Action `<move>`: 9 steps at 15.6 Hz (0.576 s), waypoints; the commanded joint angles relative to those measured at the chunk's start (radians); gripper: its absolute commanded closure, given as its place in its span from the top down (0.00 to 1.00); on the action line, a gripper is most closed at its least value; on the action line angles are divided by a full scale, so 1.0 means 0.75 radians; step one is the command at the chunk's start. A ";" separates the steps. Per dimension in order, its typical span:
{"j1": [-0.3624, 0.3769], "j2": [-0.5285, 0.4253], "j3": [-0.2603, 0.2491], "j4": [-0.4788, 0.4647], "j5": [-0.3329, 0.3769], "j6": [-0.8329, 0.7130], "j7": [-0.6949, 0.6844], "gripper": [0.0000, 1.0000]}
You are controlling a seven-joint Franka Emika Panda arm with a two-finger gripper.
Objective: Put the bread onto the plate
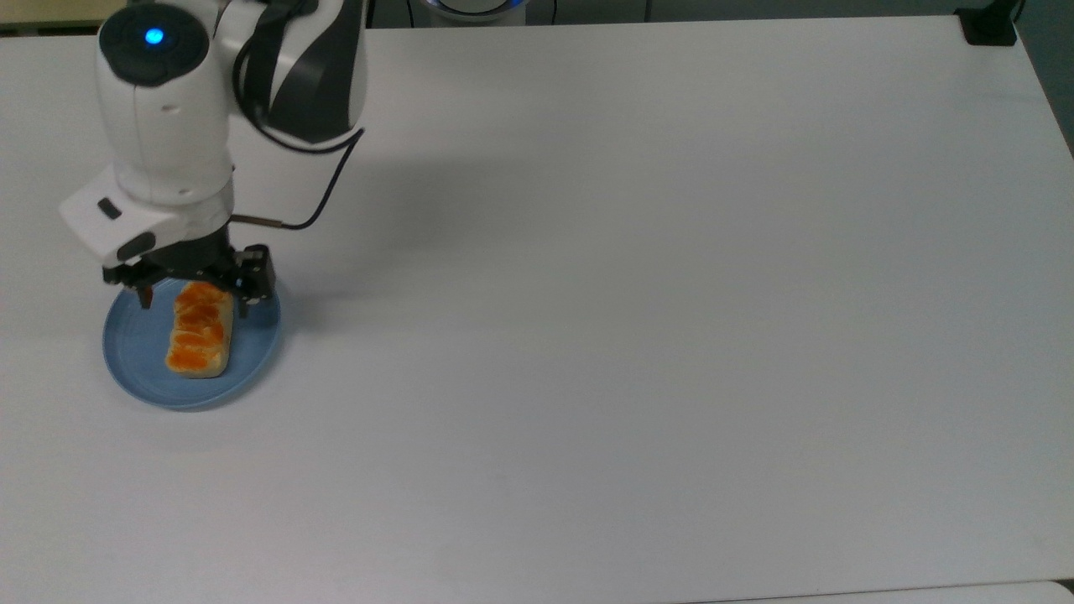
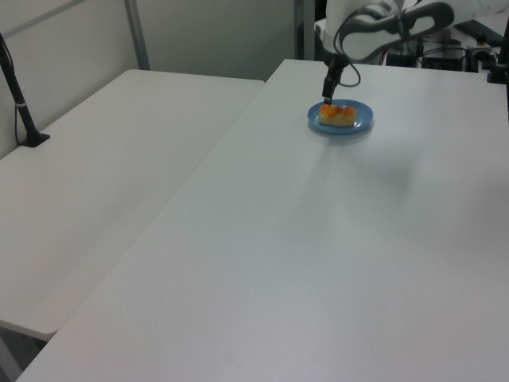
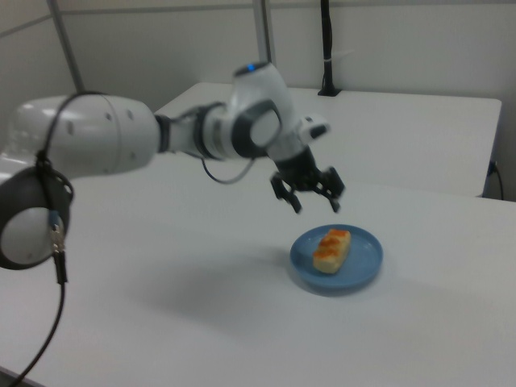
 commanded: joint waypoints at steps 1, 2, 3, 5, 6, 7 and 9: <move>0.114 -0.213 -0.003 -0.053 0.090 -0.239 0.155 1.00; 0.137 -0.260 -0.003 -0.053 0.129 -0.308 0.163 1.00; 0.159 -0.303 -0.003 -0.053 0.148 -0.388 0.162 1.00; 0.206 -0.377 -0.003 -0.066 0.177 -0.505 0.166 1.00; 0.229 -0.418 -0.003 -0.092 0.191 -0.550 0.166 1.00; 0.259 -0.453 -0.005 -0.119 0.193 -0.579 0.168 1.00; 0.300 -0.526 -0.009 -0.176 0.193 -0.624 0.184 1.00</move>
